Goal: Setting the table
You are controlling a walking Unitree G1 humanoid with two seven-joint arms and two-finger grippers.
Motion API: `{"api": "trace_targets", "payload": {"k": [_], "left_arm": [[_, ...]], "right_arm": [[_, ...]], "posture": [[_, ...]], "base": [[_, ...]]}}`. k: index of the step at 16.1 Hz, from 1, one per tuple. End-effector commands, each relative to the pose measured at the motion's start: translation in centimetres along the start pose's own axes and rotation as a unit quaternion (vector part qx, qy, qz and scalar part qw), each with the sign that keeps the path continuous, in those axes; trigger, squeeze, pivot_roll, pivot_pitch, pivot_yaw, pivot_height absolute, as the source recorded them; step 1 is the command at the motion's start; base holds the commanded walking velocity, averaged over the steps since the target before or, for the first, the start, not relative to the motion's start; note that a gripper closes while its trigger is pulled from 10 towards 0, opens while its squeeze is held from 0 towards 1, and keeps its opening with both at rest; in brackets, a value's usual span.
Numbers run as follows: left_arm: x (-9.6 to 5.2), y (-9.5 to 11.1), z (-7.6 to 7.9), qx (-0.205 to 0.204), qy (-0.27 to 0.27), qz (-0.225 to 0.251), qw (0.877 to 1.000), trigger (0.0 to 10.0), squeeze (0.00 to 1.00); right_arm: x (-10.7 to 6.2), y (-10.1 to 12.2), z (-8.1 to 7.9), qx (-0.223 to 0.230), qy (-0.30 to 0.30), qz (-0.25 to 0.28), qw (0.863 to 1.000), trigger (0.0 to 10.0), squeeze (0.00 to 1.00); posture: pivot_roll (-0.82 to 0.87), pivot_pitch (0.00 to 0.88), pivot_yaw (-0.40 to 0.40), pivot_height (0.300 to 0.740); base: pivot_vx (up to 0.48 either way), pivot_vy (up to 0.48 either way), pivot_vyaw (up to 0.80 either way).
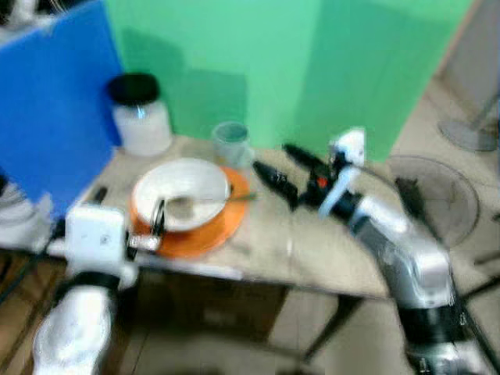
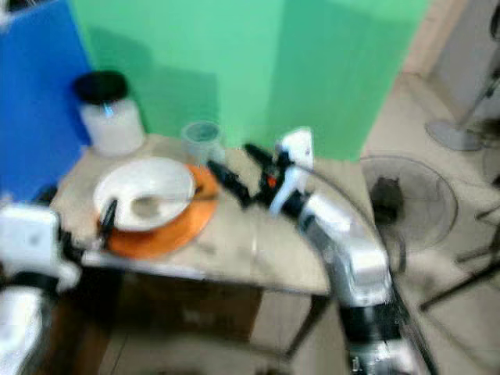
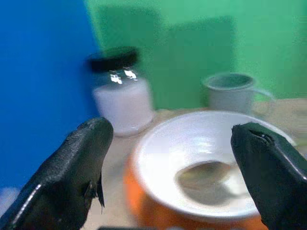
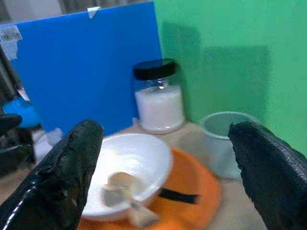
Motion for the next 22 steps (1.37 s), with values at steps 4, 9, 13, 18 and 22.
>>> {"api": "trace_targets", "payload": {"k": [4,9,13,18,22], "left_arm": [[-0.1,-0.3,2.2,-0.024,-0.11,-0.022,0.993,10.0,0.0],[-0.5,-0.4,4.8,-0.04,-0.231,-0.045,0.971,10.0,0.0],[-0.7,-0.7,5.3,-0.034,-0.26,-0.057,0.963,10.0,0.0],[-0.9,-0.7,5.7,-0.041,-0.272,-0.064,0.959,10.0,0.0],[-0.9,-0.7,5.7,-0.04,-0.275,-0.065,0.958,10.0,0.0]], "right_arm": [[1.4,0.0,-1.2,-0.059,0.138,-0.055,0.987,10.0,1.0],[4.1,-2.1,0.7,-0.159,0.115,-0.122,0.973,10.0,0.0],[5.2,-3.1,1.0,-0.153,0.104,-0.147,0.972,10.0,0.0],[5.2,-4.2,0.9,-0.139,0.125,-0.159,0.969,5.0,0.0],[5.4,-4.7,0.9,-0.14,0.124,-0.168,0.968,0.0,0.0]], "posture": [[-0.01,0.016,-0.003,0.74],[-0.01,0.017,-0.003,0.74],[-0.02,0.018,-0.001,0.74],[-0.02,0.023,0.002,0.74],[-0.02,0.026,0.003,0.74]], "base": [[0.0,0.0,0.0],[0.0,0.0,0.0],[0.0,0.0,0.0],[0.0,0.0,0.0],[0.0,0.0,0.0]]}}
Point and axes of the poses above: a point about 5 cm out from each wrist's last joint towards the gripper, its own x axis pointing out of the wrist towards the gripper, its own y axis along the axis of the wrist's last joint, z = x × y, the point moved 5 cm from there along x, pointing out of the wrist towards the gripper, and after that the axes turned 2 degrees about -x, right-handed, at the moved point
